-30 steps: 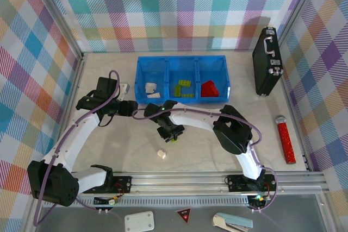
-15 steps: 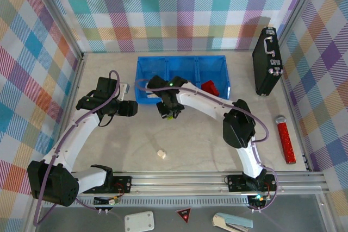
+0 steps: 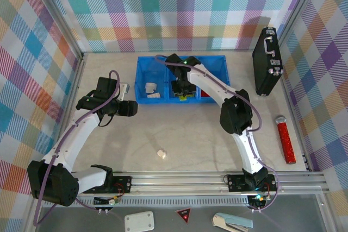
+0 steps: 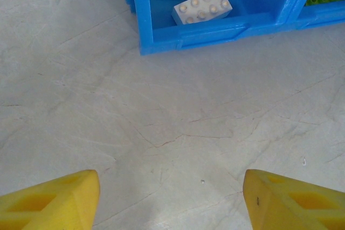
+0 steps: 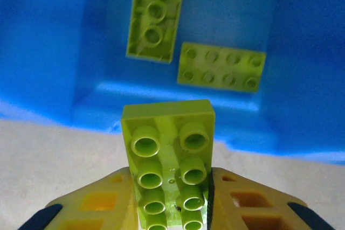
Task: Sort the legos into containers by color
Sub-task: Place the lego in the container.
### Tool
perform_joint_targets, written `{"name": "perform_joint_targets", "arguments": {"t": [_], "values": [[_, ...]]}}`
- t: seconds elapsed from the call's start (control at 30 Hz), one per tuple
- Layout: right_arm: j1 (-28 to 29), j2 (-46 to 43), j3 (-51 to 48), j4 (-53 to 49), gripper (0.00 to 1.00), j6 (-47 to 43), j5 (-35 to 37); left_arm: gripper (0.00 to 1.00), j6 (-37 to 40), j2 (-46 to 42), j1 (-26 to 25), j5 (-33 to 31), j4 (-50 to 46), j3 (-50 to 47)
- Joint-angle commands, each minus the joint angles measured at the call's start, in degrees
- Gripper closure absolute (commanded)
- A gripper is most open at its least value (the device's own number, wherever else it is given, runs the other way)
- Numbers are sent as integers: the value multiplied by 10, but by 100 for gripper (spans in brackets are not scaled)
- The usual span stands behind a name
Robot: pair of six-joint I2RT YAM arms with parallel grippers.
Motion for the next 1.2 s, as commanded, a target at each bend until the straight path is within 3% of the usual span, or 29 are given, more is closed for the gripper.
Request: {"name": "perform_joint_targets", "arguments": {"t": [0.0, 0.37, 0.73, 1.17], "values": [[-13, 29, 47, -34, 68, -7, 8, 30, 7, 7, 10, 6, 4, -1], [-47, 110, 135, -40, 68, 2, -2, 30, 7, 13, 10, 2, 2, -2], [-57, 151, 140, -15, 66, 4, -17, 30, 7, 21, 10, 1, 2, -1], [-57, 130, 143, -15, 53, 6, -17, 30, 5, 23, 11, -10, 0, 1]]}}
